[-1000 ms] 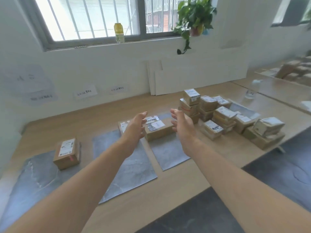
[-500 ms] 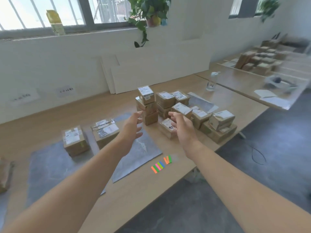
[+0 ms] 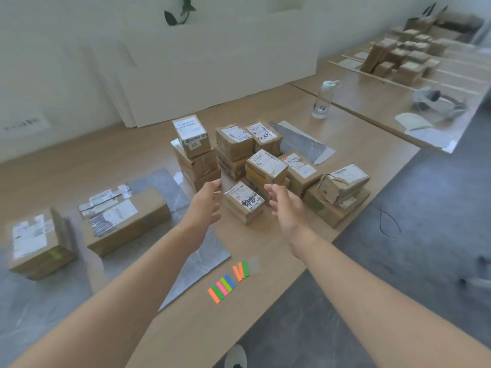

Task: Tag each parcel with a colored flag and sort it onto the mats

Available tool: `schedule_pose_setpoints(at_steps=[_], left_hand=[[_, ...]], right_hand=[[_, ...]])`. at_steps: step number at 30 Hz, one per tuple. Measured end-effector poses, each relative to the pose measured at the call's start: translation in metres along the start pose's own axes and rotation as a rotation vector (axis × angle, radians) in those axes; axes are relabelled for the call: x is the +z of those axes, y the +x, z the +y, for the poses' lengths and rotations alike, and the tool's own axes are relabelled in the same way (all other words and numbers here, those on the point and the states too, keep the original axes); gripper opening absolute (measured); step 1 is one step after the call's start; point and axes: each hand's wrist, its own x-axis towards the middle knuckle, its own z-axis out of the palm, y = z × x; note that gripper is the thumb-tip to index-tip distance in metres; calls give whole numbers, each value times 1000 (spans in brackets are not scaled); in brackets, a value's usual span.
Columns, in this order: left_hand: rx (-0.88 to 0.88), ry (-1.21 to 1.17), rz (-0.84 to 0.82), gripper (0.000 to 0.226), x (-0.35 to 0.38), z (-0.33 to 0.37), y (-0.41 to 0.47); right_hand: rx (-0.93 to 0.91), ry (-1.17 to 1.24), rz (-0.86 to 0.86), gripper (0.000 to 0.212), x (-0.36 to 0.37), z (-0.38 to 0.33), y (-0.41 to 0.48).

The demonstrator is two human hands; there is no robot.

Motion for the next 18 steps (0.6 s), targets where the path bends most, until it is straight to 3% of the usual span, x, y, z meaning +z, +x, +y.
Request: schedule_pose_setpoints(at_steps=[8,18], left_hand=[[-134,-27,42,34,10,-25,87],[-249,-60,135,30,39,-47,155]], right_hand=[[116,-44,-6,25,13,30,96],[157,-158,-147,24,12,62,195]])
